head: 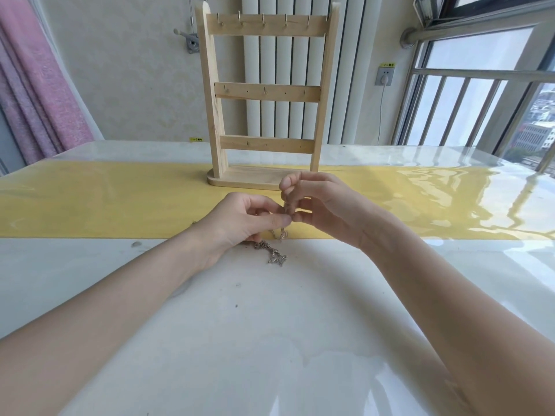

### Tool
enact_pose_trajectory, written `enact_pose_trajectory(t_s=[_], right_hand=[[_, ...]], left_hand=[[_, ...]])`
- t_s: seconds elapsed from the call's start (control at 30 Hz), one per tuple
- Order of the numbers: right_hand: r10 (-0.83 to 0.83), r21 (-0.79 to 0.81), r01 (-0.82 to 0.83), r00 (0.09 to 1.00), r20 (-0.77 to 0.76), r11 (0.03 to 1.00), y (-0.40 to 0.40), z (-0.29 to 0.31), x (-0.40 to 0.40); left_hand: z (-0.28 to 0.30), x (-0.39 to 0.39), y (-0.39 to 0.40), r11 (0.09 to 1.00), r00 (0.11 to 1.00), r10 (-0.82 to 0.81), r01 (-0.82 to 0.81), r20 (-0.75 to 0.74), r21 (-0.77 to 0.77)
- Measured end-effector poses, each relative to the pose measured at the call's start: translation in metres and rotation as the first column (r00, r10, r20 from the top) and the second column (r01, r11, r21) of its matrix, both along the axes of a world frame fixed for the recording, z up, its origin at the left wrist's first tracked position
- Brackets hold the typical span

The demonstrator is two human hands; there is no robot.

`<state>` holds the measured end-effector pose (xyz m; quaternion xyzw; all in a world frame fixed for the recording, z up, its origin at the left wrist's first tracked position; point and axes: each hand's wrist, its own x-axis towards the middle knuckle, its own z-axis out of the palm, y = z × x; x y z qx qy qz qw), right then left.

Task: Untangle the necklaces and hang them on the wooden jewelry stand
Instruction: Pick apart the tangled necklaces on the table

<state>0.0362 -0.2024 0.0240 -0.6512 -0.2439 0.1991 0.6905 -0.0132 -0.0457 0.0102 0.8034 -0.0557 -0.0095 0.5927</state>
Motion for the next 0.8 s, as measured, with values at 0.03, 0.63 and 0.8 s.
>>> enact_pose_trajectory(t_s=[0.03,0.63,0.8], right_hand=[[-0.001,0.008,0.001,1.0,-0.002,1.0,0.0,0.0,0.0],[0.118,-0.035,-0.123,0.986,-0.121,0.992,0.017,-0.019,-0.012],[-0.016,0.021,0.017,0.999,-0.046,1.0,0.016,-0.016,-0.009]], left_hand=[[0.0,0.0,0.001,1.0,1.0,0.011,-0.011,0.019,0.0],[0.011,0.004,0.012,0.886,0.992,0.119,-0.087,0.042,-0.456],[0.015,0.005,0.014,0.759,0.996,0.082,-0.08,-0.027,-0.646]])
